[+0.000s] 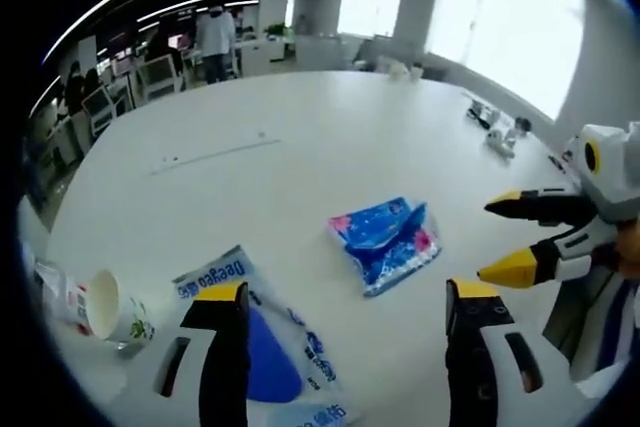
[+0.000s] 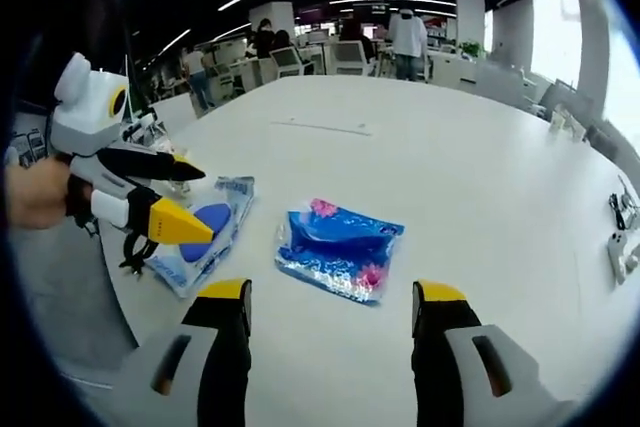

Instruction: Arrange the tabletop items into an orderly group along one side of the table until the central work area is clear of visible clutter.

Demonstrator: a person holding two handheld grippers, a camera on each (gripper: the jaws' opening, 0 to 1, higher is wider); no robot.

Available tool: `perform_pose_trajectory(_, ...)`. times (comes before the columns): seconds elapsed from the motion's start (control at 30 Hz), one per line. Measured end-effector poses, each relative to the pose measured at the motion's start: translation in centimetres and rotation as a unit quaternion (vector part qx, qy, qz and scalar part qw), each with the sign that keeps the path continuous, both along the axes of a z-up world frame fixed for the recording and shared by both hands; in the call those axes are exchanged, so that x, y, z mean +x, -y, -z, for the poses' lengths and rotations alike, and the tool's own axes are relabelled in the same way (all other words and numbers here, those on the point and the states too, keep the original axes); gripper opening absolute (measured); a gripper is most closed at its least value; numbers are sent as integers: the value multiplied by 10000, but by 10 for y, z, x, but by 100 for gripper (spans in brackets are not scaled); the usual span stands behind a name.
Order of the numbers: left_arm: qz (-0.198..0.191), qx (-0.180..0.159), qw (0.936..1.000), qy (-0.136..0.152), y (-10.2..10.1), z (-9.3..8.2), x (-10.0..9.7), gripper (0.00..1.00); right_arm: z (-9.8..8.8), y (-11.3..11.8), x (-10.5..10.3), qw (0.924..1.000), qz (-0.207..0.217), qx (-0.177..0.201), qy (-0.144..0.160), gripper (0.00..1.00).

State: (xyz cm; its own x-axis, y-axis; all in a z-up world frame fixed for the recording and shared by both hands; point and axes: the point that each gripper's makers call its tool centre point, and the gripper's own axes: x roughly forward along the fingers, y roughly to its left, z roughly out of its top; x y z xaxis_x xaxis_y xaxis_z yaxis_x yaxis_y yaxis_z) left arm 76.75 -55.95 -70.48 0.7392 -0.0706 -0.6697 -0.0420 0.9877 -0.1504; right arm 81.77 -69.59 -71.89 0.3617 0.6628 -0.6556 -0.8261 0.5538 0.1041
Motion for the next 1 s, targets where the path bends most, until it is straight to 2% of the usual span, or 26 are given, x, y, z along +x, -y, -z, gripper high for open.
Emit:
perform_pose_trajectory(0.57, 119, -4, 9999, 31, -17, -2, -2, 74, -4, 4, -20, 9991, 398, 131, -117, 61)
perform_pose_trajectory(0.63, 132, -18, 9999, 14, -19, -1, -2, 74, -4, 5, -21, 9983, 486, 204, -232, 61)
perform_pose_trajectory(0.67, 156, -37, 9999, 1, -19, 1, -3, 74, -6, 3, -23, 9963, 657, 394, -381, 61)
perform_pose_trajectory(0.73, 180, -29, 9998, -33, -21, 3, -5, 74, -9, 2, -26, 9953, 700, 533, -411, 60)
perform_pose_trajectory(0.83, 198, -14, 9998, -60, -24, 4, -8, 74, -7, 0, -30, 9965, 646, 418, -325, 60)
perform_pose_trajectory(0.93, 214, -35, 9997, -62, -29, 3, -8, 74, -10, -1, -32, 9935, 839, 612, -469, 58)
perform_pose_trajectory(1.0, 225, -63, 9997, -89, -34, 2, -8, 74, -11, -1, -32, 9931, 876, 625, -462, 58)
